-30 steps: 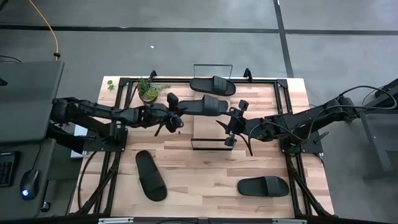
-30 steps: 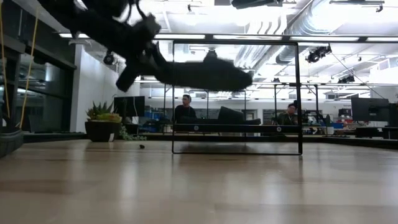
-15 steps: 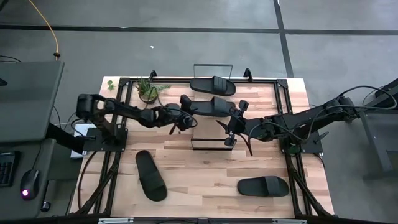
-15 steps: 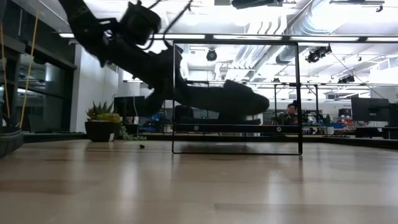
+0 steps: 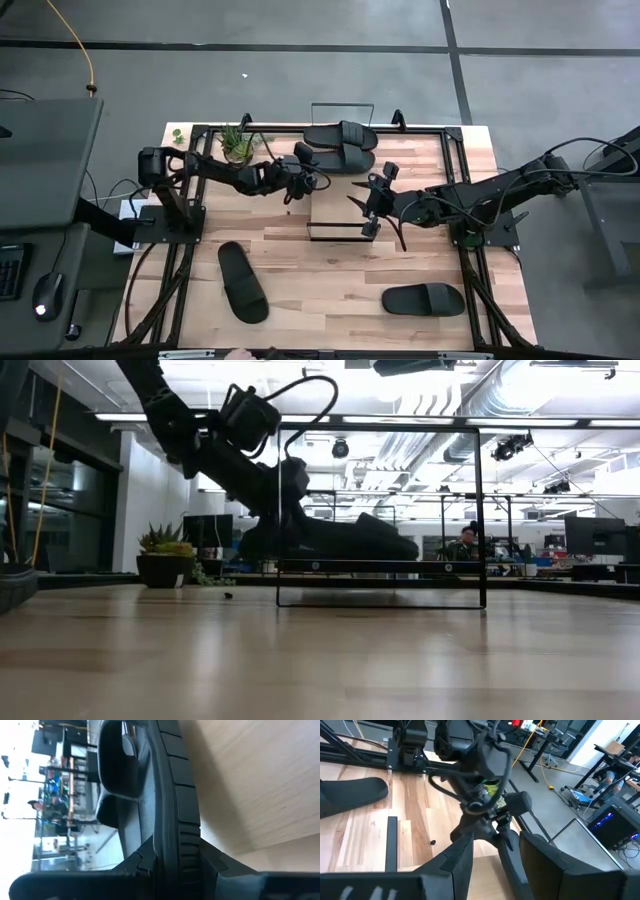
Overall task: Pick and place slides into the shelf
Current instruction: Put the top right black slide on the shelf
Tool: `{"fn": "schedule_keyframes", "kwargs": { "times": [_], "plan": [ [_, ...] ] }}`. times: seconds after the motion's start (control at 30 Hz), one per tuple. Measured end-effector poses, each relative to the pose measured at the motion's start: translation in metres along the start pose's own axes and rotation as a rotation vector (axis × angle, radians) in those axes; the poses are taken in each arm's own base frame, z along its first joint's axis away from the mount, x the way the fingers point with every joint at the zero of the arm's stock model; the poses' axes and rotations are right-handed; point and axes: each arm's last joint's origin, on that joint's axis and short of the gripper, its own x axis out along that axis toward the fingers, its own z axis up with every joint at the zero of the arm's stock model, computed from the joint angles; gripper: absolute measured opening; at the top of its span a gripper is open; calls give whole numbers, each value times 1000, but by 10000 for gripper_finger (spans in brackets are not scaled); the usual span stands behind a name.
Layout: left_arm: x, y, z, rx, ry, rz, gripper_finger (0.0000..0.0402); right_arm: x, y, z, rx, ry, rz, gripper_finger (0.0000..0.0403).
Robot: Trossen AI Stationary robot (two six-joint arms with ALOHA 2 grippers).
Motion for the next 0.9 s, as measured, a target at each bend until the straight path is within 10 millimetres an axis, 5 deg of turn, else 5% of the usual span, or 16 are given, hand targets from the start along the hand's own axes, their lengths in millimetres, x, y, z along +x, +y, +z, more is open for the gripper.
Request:
{"fn": "schedule_keyframes", "kwargs": {
  "times": [0.73,0.9],
  "plan": [
    [12,12,-29,-106,-86,-72,66,0,0,0,18,-1,3,151],
    [12,11,-30,-129,-76,-81,112,0,0,0,19,-1,4,151]
  ]
}}
